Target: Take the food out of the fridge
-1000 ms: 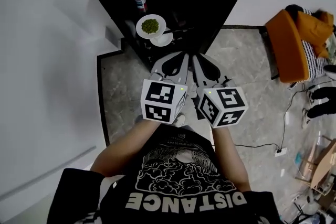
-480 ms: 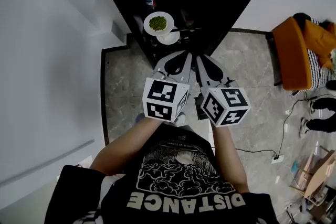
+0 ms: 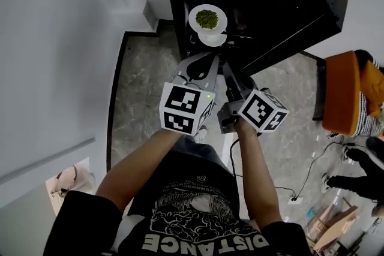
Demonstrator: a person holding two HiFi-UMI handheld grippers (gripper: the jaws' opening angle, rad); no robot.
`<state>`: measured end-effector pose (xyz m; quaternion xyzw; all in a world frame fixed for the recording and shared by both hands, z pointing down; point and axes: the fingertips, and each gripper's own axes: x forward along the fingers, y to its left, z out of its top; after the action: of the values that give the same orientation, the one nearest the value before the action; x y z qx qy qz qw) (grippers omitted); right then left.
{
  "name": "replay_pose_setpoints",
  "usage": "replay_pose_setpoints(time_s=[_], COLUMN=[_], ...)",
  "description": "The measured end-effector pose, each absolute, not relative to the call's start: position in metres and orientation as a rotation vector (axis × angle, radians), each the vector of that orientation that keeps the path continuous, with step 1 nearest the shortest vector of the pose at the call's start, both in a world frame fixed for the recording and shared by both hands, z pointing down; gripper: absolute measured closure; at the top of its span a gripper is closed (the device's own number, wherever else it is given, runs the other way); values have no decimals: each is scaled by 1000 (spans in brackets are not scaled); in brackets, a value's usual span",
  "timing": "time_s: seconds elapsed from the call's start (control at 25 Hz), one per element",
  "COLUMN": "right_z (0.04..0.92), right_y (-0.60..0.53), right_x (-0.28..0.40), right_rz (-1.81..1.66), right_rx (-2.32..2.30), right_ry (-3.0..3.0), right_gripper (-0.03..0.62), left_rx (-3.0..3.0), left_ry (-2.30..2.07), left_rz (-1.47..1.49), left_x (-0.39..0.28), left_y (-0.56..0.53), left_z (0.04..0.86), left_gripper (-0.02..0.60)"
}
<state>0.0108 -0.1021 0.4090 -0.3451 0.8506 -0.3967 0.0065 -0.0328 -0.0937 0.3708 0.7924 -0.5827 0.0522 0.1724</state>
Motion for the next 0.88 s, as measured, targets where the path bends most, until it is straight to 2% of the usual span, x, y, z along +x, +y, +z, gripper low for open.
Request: replay_pose_setpoints(time_s=[0.56, 0.68, 0.88], right_z=[516, 537, 561], right_y=[-185, -197, -216], right_x=[-54, -58, -67], right_rz=[-1591, -1671, -1756], right_rx=[-964, -948, -933], right_ry=[2322, 2231, 2090], right_gripper=[582, 532, 516], left_rx=[2154, 2160, 2143], left_ry=[-1708, -1703, -1696], left_rz=[118, 133, 169], left_x=[-93, -97, -108], left_y=[-142, -147, -148], left_z=[437, 443, 457], left_gripper=[580, 580, 580])
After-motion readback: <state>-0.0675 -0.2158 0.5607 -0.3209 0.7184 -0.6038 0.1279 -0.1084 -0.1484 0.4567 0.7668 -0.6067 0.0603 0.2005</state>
